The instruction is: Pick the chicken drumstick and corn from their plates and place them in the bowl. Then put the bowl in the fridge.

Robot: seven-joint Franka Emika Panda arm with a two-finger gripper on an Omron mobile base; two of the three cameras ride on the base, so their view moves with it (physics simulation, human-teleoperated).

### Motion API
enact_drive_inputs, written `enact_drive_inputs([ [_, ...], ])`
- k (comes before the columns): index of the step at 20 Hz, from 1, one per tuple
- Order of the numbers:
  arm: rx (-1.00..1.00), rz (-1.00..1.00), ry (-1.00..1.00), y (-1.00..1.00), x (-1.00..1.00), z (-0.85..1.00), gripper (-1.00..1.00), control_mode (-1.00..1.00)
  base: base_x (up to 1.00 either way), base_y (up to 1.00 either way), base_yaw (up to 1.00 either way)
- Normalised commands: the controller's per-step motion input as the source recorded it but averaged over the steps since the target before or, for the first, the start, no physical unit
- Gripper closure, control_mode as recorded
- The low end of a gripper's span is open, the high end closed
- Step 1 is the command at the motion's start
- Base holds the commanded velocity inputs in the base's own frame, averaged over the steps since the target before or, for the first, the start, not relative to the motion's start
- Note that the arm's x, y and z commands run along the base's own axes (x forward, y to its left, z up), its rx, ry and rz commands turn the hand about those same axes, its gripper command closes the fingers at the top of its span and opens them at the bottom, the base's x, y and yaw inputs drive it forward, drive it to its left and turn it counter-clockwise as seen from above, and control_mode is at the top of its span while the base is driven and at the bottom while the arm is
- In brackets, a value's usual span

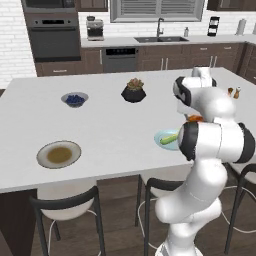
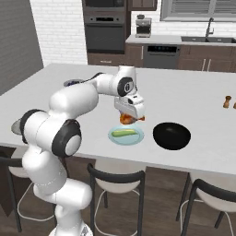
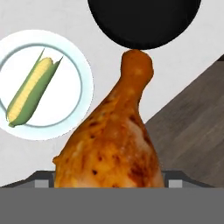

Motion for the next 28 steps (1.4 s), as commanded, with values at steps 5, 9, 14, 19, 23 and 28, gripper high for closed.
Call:
enact_drive_inputs([
  [5,0.00,0.09,-0.23,-1.00,0.24,-0.11,1.00,-1.00,0.00,0.00,0.00],
  [9,0.00,0.03,-0.03,-0.78,0.41,-0.23,1.00,-1.00,0.00,0.00,0.00],
  [14,0.01,0.00,0.16,-0.52,0.46,0.00,1.00,-1.00,0.00,0.00,0.00],
  [19,0.00,0.00,0.08,-0.30,0.59,-0.18,1.00,-1.00,0.00,0.00,0.00],
  [23,0.00,0.00,0.00,-0.38,0.48,-0.46,1.00,-1.00,0.00,0.00,0.00],
  [28,0.00,0.00,0.00,-0.28,0.14,-0.52,1.00,-1.00,0.00,0.00,0.00],
])
